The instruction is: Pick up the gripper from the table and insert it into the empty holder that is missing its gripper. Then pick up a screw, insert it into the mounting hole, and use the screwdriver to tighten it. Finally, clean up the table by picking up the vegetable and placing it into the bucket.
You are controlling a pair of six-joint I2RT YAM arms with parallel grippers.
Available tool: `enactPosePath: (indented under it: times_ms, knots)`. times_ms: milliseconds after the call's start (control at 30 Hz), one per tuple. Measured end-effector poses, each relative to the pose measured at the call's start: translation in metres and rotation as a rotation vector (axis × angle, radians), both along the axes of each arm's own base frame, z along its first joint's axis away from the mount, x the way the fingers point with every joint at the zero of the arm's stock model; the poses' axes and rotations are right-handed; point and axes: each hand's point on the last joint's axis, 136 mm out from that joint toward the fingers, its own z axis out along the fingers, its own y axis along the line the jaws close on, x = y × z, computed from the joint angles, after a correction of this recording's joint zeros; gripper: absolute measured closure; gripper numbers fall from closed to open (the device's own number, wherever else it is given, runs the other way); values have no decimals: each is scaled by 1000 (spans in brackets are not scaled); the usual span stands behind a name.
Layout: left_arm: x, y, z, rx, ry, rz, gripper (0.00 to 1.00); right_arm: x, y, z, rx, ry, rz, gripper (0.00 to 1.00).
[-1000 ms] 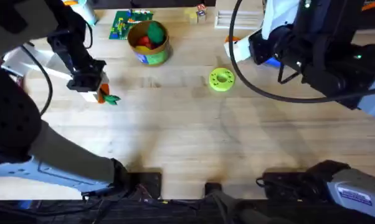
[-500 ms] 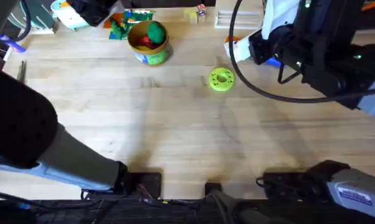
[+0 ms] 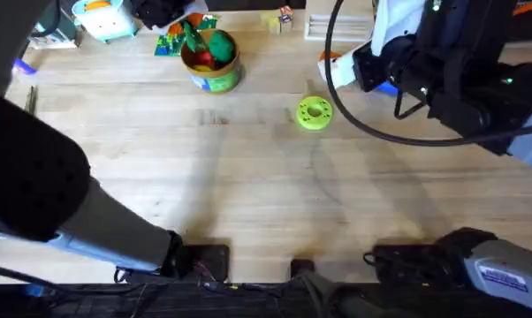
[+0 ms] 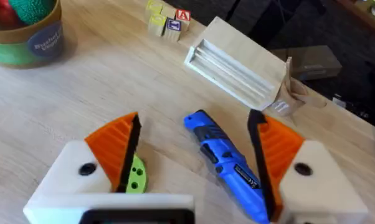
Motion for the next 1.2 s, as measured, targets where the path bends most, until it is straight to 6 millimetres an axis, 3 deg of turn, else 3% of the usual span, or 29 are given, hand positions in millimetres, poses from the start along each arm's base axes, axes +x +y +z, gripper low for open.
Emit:
enactPosePath:
  times_ms: [167,200,233,400,500,667,767,867,1033,1200]
  knots:
    - [3,-1,-9,-10,18,16,149,0,0,0,0,0,0,9]
    - [5,-1,-10,-13,16,20,51,0,0,0,0,0,0,9]
    - [6,-1,-10,-13,12,20,27,0,0,0,0,0,0,9]
    - [9,-2,-8,-5,-1,2,15,-6,-3,-12,-23,54,0,10]
    - [10,-2,3,24,-24,-55,11,-9,-4,-20,-31,83,-3,9]
    - [0,-4,59,137,-137,-252,12,-16,-7,-23,-40,125,-8,9]
    - [-27,-10,93,225,-182,-403,11,-31,-13,-16,-62,181,-9,9]
    - [-64,-20,113,309,-176,-574,11,-45,-19,11,-58,202,-17,9]
    - [-118,-35,113,384,-90,-810,11,-70,-30,55,-15,226,-49,9]
    - [-152,-41,111,403,-31,-925,10,-93,-40,77,2,255,-68,9]
